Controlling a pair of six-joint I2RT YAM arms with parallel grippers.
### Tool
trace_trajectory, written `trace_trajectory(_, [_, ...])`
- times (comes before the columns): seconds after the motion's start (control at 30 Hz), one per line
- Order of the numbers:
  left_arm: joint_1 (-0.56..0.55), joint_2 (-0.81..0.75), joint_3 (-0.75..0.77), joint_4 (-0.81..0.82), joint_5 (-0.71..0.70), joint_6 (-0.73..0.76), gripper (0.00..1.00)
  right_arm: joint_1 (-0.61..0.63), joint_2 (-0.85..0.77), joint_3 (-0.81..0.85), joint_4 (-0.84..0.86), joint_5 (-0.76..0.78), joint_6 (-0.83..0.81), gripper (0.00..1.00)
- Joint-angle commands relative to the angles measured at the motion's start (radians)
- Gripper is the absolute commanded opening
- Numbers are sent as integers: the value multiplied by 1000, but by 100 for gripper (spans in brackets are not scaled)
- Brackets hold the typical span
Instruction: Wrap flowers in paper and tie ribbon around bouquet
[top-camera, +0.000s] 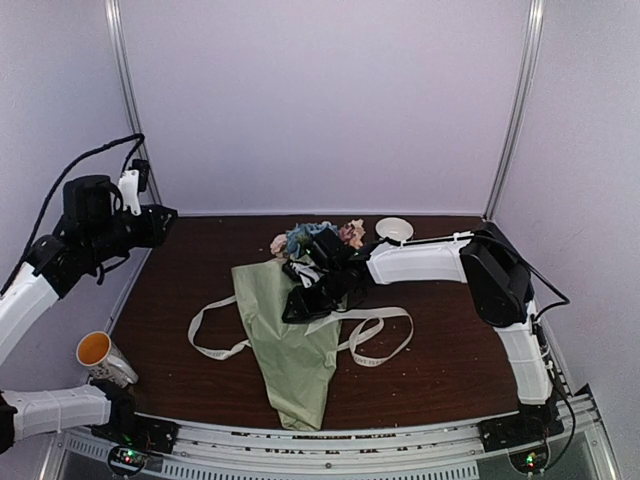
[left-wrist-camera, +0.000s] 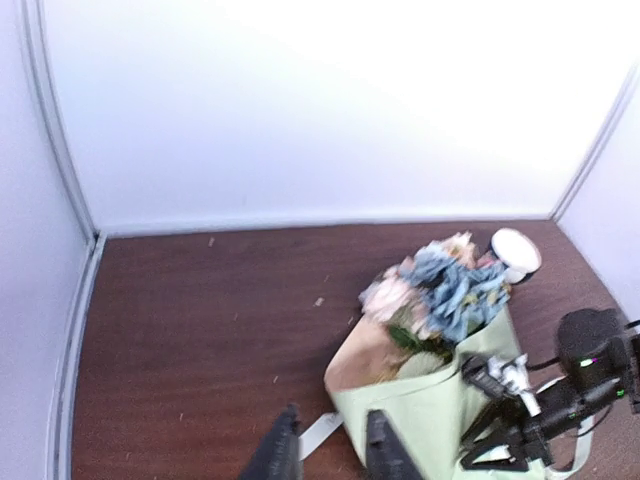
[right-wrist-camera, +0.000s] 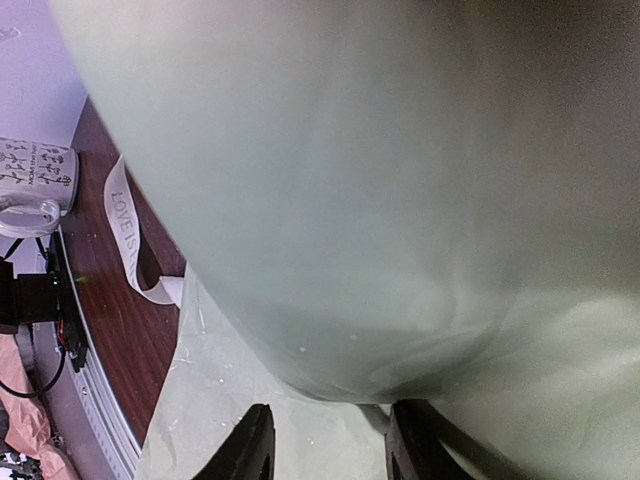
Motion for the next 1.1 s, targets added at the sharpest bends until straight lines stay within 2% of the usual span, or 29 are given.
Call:
trace_trajectory(0.0, [36, 268, -55, -289, -75, 28, 51, 8, 32, 11, -15, 16, 4, 38])
trace_trajectory(0.07, [33, 384, -68, -243, -46, 49, 64, 8, 33, 11, -26, 18, -4, 38])
trace_trajectory(0.17, [33, 522, -51, -169, -30, 101, 72, 8, 31, 8, -45, 28, -19, 38])
trace_trajectory(0.23, [33, 603, -15, -176, -10, 151, 74, 8, 28, 7, -47, 34, -22, 38])
trace_trajectory(0.4, [32, 803, 62, -271, 22, 170, 76, 8, 27, 12, -43, 30, -16, 38])
trace_trajectory(0.5, [29, 876, 68, -265, -45, 154, 76, 8, 27, 10, -41, 24, -19, 38])
trace_trajectory(0.6, [25, 953, 142, -316, -88, 149, 73, 7, 30, 7, -43, 15, -28, 38])
trace_trajectory(0.67, [23, 980, 163, -308, -111, 137, 65, 7, 30, 10, -46, 14, -32, 38])
trace_trajectory(0.7, [23, 992, 164, -301, -111, 130, 50, 7, 30, 10, -46, 13, -32, 38])
trace_trajectory(0.77, [23, 1006, 171, -301, -74, 127, 5, 7, 29, 9, -44, 11, -31, 38])
trace_trajectory(0.8, [23, 1001, 167, -290, -51, 127, 0, 7, 26, 6, -40, 9, -29, 38])
trace_trajectory(0.9, [22, 927, 116, -247, -27, 102, 0, 8, 22, 5, -36, 7, -27, 38])
trace_trajectory(1.07, [16, 595, 42, -183, -97, 30, 0, 6, 29, 3, -39, 8, -26, 37])
